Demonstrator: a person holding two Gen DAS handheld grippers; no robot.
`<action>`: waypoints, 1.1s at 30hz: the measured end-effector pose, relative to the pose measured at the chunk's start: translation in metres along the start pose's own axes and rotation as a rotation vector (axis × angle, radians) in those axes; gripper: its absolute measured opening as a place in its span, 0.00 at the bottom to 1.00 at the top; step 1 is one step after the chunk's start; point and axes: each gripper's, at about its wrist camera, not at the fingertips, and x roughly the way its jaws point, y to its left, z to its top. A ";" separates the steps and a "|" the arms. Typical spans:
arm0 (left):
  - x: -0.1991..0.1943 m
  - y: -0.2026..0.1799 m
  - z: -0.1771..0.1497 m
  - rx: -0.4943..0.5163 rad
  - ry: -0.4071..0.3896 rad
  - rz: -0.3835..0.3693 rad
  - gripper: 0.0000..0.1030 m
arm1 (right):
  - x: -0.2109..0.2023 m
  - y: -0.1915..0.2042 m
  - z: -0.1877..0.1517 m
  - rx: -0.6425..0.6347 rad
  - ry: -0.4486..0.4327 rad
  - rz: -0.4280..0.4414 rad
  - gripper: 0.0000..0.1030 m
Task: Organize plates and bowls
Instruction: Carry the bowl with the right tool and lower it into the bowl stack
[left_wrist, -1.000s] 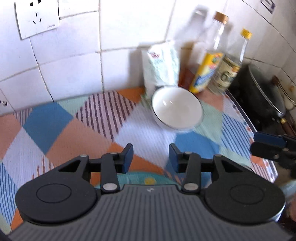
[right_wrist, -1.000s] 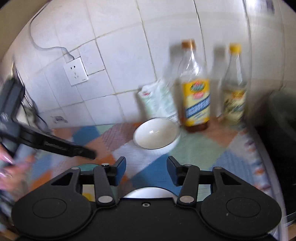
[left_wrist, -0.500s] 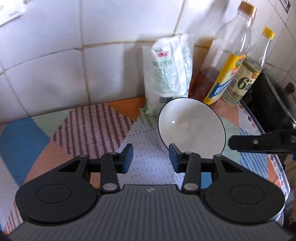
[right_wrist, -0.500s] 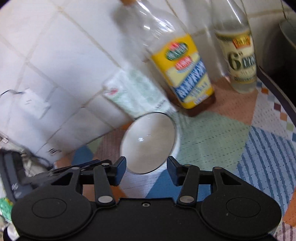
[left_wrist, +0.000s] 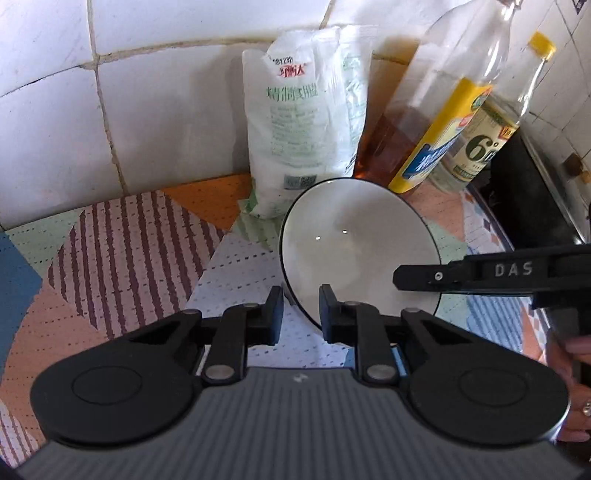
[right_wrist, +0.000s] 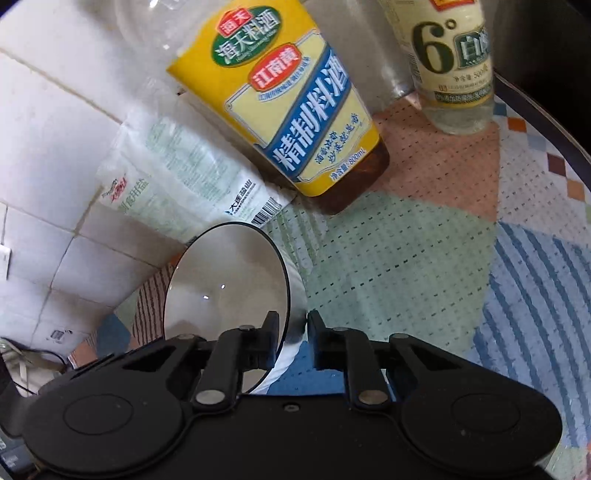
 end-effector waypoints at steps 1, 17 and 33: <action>0.000 -0.002 0.000 0.013 0.005 0.007 0.18 | 0.000 0.000 0.001 -0.006 0.002 -0.005 0.18; -0.048 -0.022 -0.025 -0.001 0.057 0.008 0.15 | -0.052 0.013 -0.023 -0.049 -0.033 0.031 0.19; -0.120 -0.070 -0.051 0.128 0.003 0.052 0.14 | -0.122 0.013 -0.083 0.005 -0.116 0.095 0.20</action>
